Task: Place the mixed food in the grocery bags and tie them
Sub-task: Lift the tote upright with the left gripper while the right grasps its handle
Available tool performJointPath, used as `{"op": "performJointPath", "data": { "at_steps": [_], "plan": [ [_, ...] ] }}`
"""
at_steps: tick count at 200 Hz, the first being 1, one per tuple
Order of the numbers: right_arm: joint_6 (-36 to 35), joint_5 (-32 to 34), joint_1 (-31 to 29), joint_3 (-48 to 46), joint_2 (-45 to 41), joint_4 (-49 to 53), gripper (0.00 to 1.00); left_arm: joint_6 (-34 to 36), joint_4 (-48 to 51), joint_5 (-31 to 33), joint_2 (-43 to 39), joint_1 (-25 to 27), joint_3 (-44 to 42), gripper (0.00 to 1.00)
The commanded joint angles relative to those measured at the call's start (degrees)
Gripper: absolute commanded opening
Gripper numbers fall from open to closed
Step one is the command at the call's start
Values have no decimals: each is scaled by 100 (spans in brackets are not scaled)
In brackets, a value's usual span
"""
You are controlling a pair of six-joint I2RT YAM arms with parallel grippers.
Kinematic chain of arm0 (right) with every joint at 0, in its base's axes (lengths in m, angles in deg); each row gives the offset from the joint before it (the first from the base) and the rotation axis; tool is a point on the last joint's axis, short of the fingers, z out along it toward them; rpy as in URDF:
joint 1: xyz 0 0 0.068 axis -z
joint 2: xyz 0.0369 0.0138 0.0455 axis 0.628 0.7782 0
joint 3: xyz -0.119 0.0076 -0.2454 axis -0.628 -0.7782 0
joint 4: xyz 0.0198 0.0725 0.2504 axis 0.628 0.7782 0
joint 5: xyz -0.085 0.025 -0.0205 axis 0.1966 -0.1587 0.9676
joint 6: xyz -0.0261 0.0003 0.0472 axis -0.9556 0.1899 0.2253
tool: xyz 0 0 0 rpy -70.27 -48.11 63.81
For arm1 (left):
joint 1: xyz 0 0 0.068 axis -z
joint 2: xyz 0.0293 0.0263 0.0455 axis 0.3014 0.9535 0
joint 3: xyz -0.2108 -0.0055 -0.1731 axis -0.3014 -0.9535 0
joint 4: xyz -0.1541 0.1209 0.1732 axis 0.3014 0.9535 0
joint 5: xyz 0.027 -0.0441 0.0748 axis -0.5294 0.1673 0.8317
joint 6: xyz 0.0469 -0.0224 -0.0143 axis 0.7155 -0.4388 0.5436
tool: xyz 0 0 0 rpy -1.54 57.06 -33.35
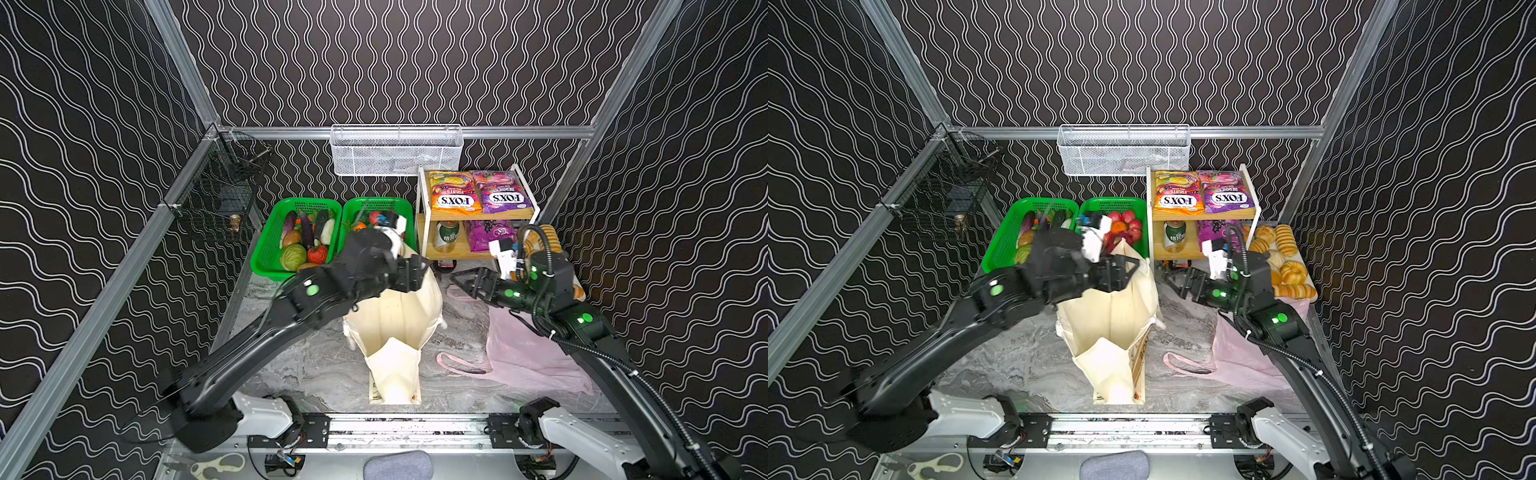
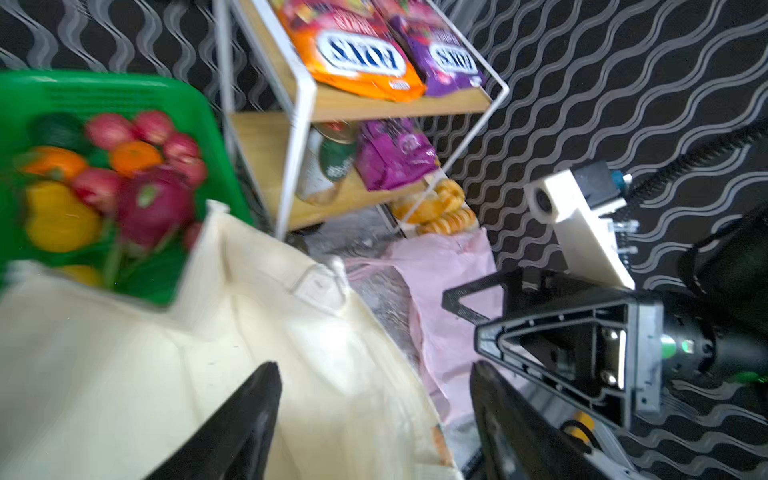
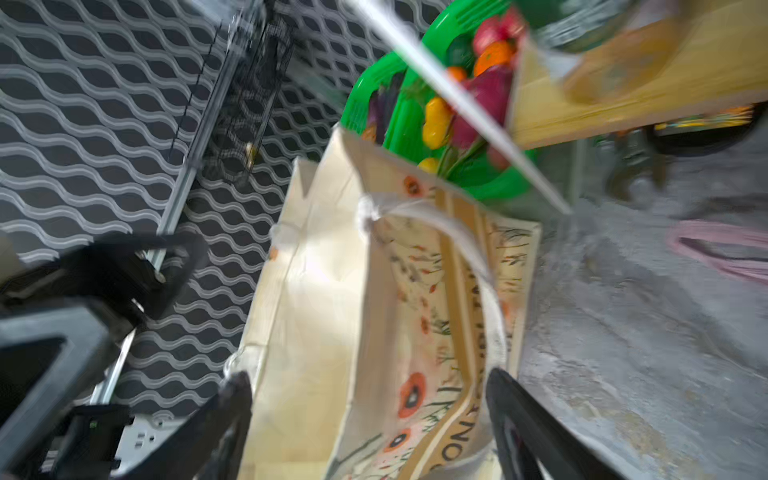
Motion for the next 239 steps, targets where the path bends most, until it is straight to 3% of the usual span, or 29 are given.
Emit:
{"op": "performJointPath", "data": {
  "at_steps": [1,21,42,77,100,124,131,140,175,202,216,226,239],
  "plan": [
    [-11,1202,-548,352,459,461,85,287,895,1221,-489,-340,-338,84],
    [-181,1864,-1001,823,1106,998,79,174,1168,970,-990,-1037,-879,85],
    [-370,2100,-1272,1333,1666,1477,70,136,1362,489,-1284,-1626,-1359,88],
    [-319,2201,-1400,1268,1768,1142,32,210,1340,-336,-1128,-1878,-1781,82],
    [-224,2186,-1408,1175,1745,900,16,324,1156,-690,-838,-1916,-1810,59],
    [-114,2076,-1428,1030,1774,453,6,390,1050,-461,-645,-2046,-1766,24],
    [-64,2034,-1426,981,1792,276,6,417,1023,-357,-617,-2115,-1751,15],
    [-21,1941,-1429,915,1815,44,5,437,963,-236,-624,-2210,-1738,12],
    [-67,1837,-1445,895,2044,-665,4,539,678,-340,-687,-2629,-1751,9],
    [-320,2151,-1445,1133,2234,-462,6,442,602,-353,-718,-2732,-1856,9],
    [-431,2323,-1429,1161,2206,-331,18,387,552,-356,-810,-2733,-1971,13],
    [-549,2442,-1430,1154,2088,-218,31,387,489,-460,-904,-2739,-2061,29],
    [-651,2746,-1435,1038,1809,-160,46,462,419,-733,-1024,-2743,-2149,34]
  ]
}}
